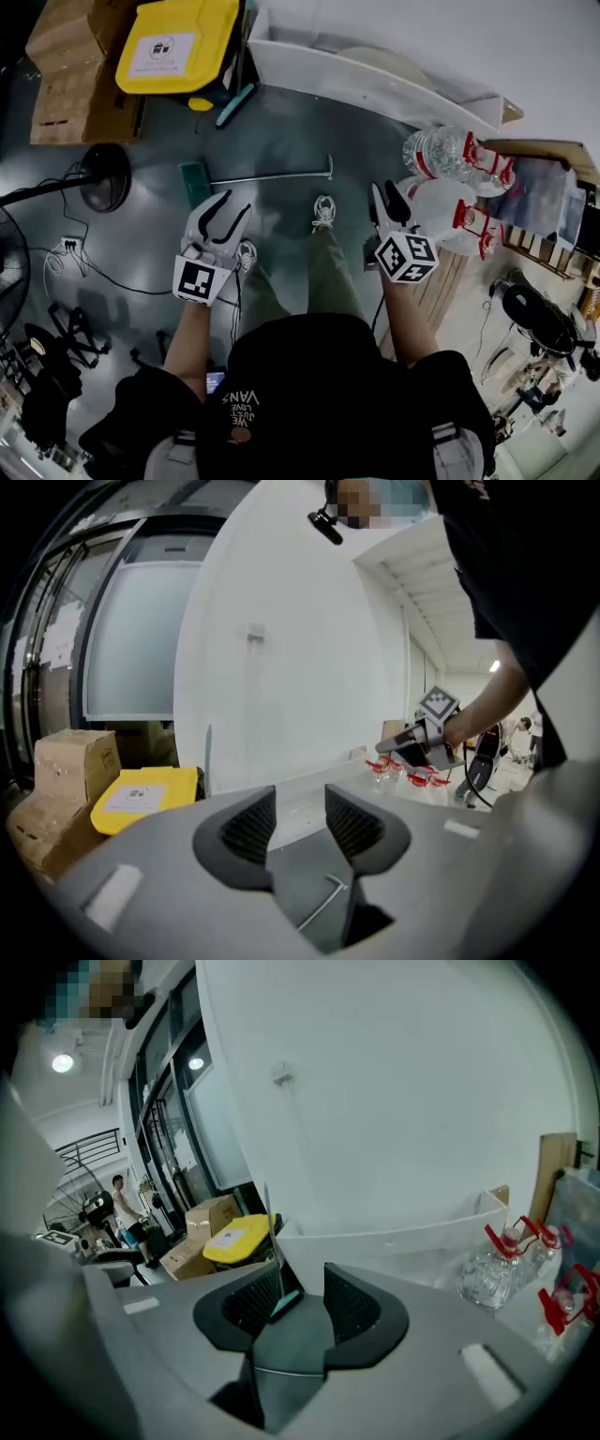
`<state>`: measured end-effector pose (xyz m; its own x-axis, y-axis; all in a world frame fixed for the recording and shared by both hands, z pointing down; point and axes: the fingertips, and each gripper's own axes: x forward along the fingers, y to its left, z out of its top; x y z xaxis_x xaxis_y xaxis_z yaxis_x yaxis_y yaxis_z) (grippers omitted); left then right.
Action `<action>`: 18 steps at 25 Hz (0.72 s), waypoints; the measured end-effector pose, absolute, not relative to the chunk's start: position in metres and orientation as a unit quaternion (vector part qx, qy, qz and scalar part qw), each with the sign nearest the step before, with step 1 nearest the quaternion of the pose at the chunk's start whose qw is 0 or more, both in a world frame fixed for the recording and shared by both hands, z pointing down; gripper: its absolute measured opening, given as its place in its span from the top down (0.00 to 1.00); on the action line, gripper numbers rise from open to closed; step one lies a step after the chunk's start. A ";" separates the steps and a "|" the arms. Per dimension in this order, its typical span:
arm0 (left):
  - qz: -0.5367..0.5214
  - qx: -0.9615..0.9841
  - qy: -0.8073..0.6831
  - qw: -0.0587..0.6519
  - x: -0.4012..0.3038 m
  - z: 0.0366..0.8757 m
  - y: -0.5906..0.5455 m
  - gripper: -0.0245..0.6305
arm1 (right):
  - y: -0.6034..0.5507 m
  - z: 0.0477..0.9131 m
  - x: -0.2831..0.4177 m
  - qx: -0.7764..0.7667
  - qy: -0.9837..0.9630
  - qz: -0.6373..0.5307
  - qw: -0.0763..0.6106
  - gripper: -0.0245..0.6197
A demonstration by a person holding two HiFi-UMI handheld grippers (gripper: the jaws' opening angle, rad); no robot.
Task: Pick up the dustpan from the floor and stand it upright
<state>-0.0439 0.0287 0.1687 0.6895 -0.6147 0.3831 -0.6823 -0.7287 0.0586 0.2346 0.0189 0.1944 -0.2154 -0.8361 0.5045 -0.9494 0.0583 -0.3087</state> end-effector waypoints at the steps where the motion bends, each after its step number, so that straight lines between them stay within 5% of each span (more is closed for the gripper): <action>1: 0.181 0.912 -0.353 0.105 -0.041 0.185 0.025 0.70 | 0.014 0.215 0.238 0.618 -0.717 0.304 0.105 0.76; 18: 0.256 0.881 -0.349 0.193 -0.011 0.516 0.009 0.70 | 0.012 0.600 0.265 0.621 -0.637 0.415 0.192 0.76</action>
<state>-0.0111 0.0090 0.5163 0.6256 -0.5156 0.5855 -0.7134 -0.6819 0.1618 0.2650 0.0124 0.6003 -0.1547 -0.6317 0.7596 -0.9500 -0.1159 -0.2898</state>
